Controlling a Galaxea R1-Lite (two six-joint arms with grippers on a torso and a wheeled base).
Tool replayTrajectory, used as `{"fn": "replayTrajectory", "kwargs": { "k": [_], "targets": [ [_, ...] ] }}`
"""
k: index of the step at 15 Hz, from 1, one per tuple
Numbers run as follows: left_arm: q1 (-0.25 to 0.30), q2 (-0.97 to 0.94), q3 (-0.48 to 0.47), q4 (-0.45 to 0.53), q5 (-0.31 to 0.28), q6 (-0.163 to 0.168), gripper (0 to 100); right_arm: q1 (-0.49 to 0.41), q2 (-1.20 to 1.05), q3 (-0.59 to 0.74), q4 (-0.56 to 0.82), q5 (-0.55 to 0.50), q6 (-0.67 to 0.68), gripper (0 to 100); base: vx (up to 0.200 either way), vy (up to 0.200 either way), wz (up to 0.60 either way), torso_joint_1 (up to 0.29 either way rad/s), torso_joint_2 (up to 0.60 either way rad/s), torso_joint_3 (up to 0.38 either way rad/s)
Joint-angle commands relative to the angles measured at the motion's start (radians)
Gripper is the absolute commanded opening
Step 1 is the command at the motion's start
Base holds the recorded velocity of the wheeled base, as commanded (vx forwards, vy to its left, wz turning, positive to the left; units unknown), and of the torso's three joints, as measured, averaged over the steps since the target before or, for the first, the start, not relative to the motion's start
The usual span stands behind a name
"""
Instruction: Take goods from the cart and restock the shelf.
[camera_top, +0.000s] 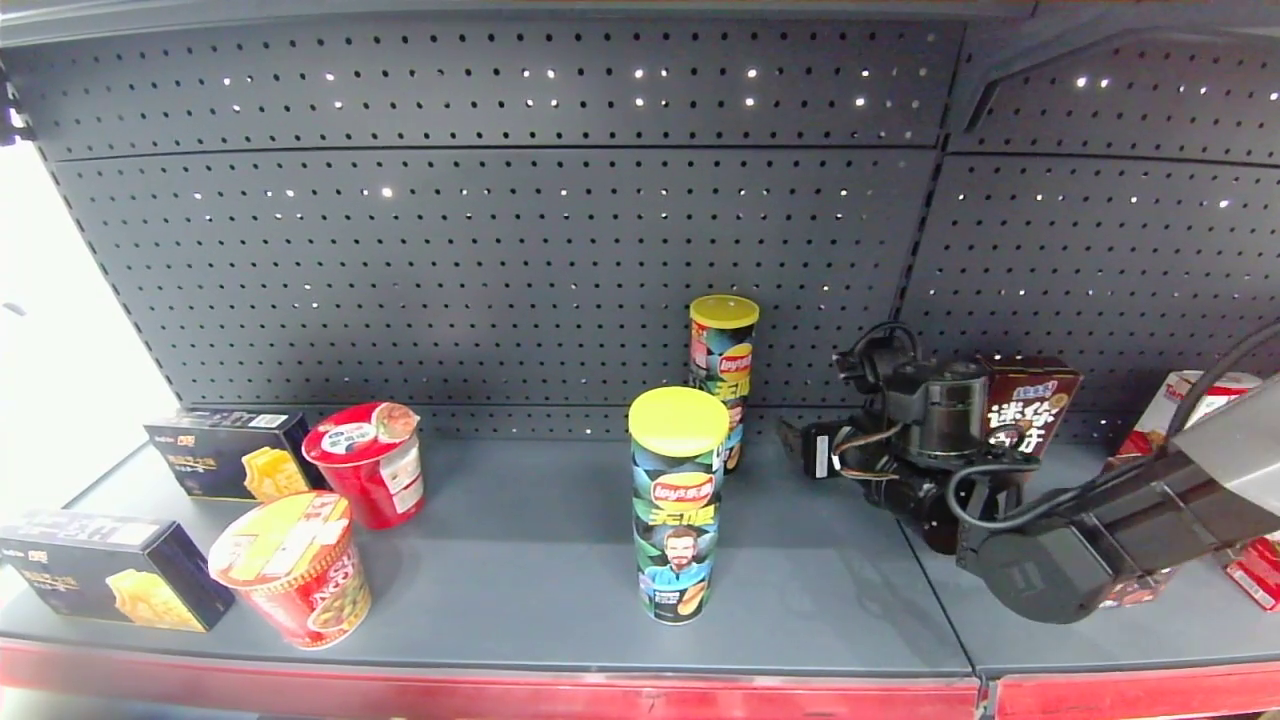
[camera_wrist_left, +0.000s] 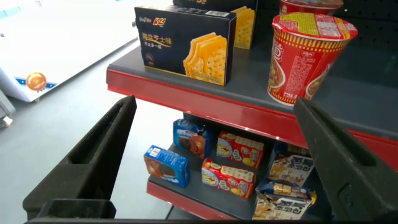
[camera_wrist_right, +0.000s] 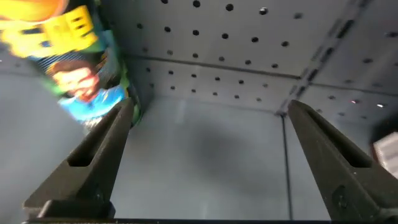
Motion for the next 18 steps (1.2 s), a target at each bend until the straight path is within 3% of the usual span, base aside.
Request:
{"fn": "replayTrajectory", "kwargs": {
  "k": [1, 18],
  "targets": [
    [0.000, 0.000, 0.000, 0.000, 0.001, -0.001, 100, -0.004, 0.085, -0.047, -0.022, 0.004, 0.001, 100, 0.000, 0.000, 0.00, 0.000, 0.00, 0.000],
    [0.000, 0.000, 0.000, 0.000, 0.001, -0.001, 100, 0.021, 0.164, -0.094, -0.097, 0.026, 0.012, 100, 0.000, 0.000, 0.00, 0.000, 0.00, 0.000]
  ]
}}
